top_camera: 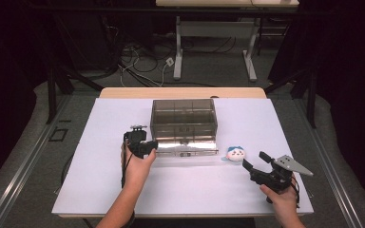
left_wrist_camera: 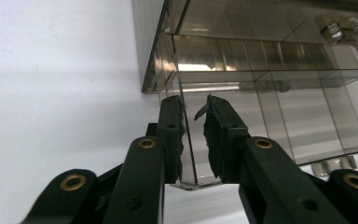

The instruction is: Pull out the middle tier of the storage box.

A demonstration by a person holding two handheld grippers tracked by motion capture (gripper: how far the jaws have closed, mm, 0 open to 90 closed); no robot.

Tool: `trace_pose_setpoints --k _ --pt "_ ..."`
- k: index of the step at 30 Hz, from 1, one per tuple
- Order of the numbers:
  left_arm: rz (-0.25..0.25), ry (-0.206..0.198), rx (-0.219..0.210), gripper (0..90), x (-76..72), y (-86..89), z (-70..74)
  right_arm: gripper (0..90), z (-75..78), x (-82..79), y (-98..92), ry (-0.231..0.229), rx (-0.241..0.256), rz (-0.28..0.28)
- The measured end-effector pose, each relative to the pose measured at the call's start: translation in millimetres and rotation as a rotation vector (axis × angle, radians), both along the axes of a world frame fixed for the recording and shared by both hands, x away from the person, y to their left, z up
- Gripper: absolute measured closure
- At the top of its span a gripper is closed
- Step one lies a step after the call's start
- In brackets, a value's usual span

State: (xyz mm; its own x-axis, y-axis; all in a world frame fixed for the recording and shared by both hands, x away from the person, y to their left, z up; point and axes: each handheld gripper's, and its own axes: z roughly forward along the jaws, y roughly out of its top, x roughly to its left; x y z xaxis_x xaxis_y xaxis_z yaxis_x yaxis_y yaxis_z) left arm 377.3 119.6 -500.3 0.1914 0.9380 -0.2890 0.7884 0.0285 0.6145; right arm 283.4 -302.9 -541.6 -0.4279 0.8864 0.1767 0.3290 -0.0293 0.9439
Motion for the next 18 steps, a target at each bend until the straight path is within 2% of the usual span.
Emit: trace_pose_setpoints --k 3,8,15,18 --pt "-0.008 -0.042 0.029 70.5 -1.6 0.9 3.6 20.0 -0.1 0.0 0.3 -0.004 -0.002 -0.003" --pt "-0.044 -0.085 0.032 66.7 -3.5 5.3 7.2 20.0 0.0 0.1 0.1 -0.002 -0.006 0.001" --pt "-0.093 -0.188 0.040 60.7 -5.4 11.3 12.8 20.0 -0.2 0.2 1.0 -0.002 -0.017 -0.002" --pt "-0.111 -0.216 0.049 57.1 -5.5 14.2 14.3 20.0 -0.9 0.2 1.6 -0.008 -0.021 -0.014"
